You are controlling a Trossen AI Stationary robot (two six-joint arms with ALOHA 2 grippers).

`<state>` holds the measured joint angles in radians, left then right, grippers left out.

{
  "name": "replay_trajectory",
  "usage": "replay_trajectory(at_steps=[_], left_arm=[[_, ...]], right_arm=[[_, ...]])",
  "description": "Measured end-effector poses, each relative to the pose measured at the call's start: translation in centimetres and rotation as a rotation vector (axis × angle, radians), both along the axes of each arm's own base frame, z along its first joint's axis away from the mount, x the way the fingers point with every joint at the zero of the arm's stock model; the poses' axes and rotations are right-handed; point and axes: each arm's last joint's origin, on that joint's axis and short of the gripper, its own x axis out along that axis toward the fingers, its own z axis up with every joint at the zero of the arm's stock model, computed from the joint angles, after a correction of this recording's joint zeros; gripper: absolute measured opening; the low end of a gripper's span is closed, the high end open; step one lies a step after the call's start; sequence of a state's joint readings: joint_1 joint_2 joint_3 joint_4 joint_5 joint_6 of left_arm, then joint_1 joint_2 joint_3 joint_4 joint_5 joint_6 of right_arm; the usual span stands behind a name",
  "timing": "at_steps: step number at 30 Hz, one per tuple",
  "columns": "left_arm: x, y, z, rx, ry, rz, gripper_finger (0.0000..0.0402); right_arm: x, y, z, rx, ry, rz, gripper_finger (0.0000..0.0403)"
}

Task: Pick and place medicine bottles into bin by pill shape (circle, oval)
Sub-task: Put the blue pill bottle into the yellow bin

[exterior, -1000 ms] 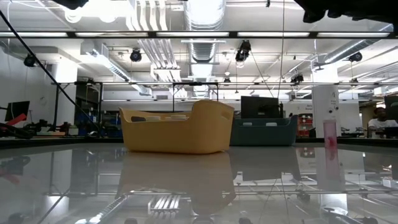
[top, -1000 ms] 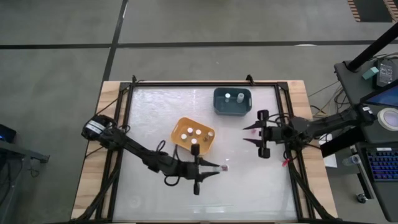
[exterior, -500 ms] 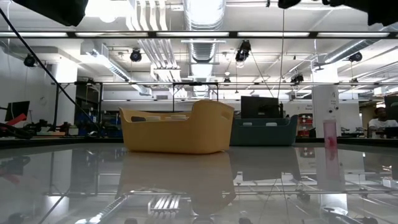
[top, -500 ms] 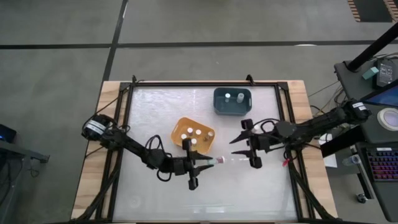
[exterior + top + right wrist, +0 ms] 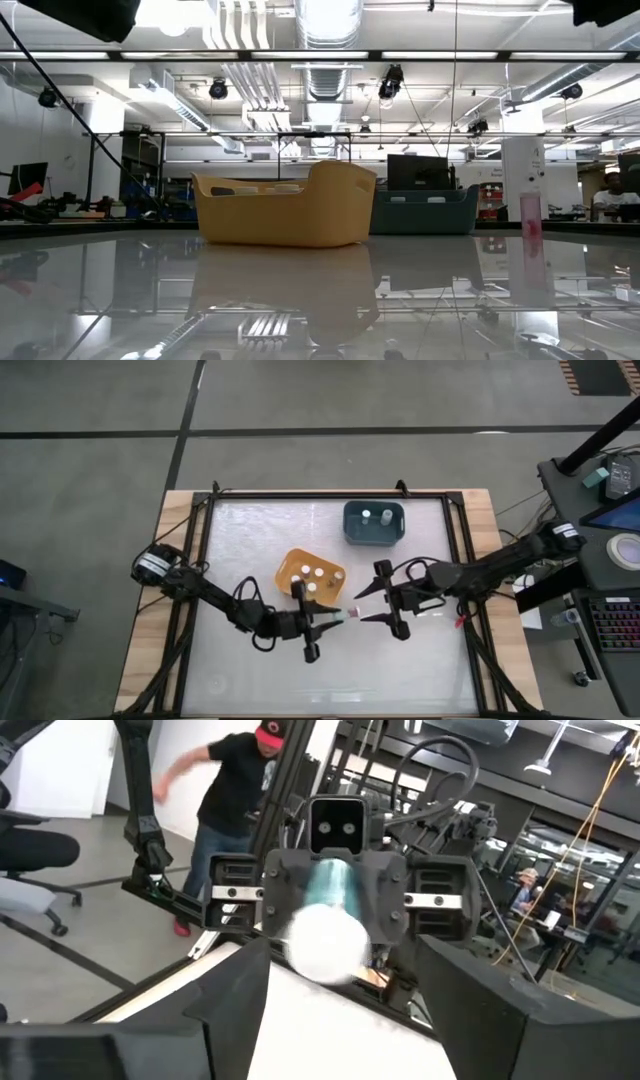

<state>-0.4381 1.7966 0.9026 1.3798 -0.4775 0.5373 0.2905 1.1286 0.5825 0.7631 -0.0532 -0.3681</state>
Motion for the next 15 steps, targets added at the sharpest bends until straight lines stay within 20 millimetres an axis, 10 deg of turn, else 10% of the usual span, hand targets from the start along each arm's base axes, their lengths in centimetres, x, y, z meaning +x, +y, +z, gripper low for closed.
replay_trajectory(at_steps=[15], left_arm=[[0.08,0.40,-0.04,-0.025,0.009,0.054,0.0080]], right_arm=[[0.73,0.20,0.28,0.007,-0.018,-0.002,0.0201]])
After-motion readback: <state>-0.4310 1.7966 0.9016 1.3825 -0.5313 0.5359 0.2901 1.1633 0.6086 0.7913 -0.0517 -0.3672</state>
